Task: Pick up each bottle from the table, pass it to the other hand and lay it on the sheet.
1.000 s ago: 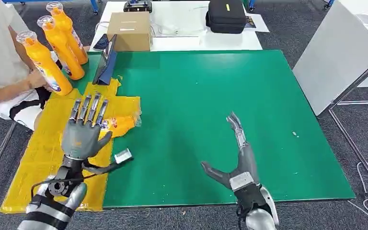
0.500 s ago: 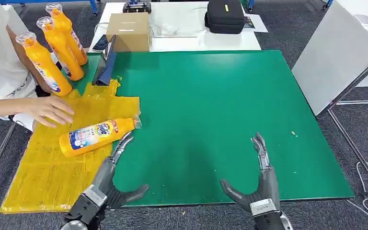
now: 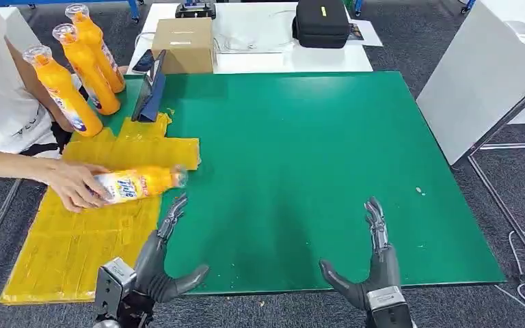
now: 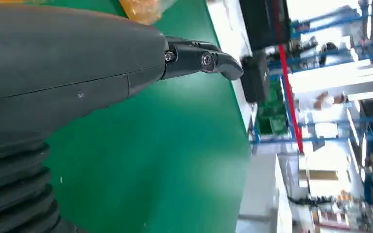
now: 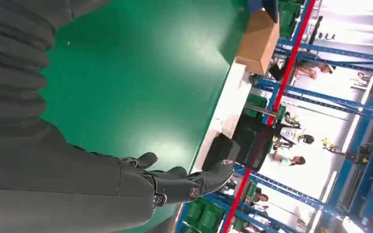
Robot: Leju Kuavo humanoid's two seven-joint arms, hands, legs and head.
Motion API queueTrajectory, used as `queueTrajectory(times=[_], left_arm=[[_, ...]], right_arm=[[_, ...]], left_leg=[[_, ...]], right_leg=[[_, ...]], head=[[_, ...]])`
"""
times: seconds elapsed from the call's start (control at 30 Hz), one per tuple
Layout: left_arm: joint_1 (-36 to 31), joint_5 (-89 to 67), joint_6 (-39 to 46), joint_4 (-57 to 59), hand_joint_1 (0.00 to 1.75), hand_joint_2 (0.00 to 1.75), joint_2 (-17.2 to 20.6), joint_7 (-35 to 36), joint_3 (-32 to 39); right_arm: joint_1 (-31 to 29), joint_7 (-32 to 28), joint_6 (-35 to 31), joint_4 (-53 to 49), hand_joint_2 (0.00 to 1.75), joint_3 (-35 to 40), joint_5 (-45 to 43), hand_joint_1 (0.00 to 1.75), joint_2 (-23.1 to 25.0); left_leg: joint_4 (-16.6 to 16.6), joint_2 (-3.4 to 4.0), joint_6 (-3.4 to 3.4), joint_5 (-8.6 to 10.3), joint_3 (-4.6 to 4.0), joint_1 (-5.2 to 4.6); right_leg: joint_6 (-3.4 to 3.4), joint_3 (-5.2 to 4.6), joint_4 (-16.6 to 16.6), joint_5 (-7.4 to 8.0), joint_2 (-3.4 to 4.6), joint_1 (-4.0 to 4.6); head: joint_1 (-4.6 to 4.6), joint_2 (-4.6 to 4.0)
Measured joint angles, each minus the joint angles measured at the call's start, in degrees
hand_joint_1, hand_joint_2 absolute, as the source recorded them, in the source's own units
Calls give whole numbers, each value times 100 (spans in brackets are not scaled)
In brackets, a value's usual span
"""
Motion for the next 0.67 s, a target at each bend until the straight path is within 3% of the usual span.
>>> queueTrajectory(times=[0.47, 0.5, 0.67], left_arm=[[110, -374, 501, 13, 0, 175, -151, -203, 125], [114, -430, 583, 31, 0, 175, -164, -219, 146], [121, -481, 684, 105, 0, 175, -201, -240, 201]], right_arm=[[121, 219, 13, 17, 175, 28, -179, 0, 6], [128, 225, 39, 17, 0, 28, -186, 0, 2], [140, 254, 92, 20, 0, 31, -197, 0, -2]], left_leg=[[0, -1, 0, 0, 0, 0], [0, -1, 0, 0, 0, 0], [0, -1, 0, 0, 0, 0]], right_leg=[[0, 1, 0, 0, 0, -1], [0, 0, 0, 0, 0, -1], [0, 1, 0, 0, 0, 0]], head=[[2, 0], [2, 0], [2, 0]])
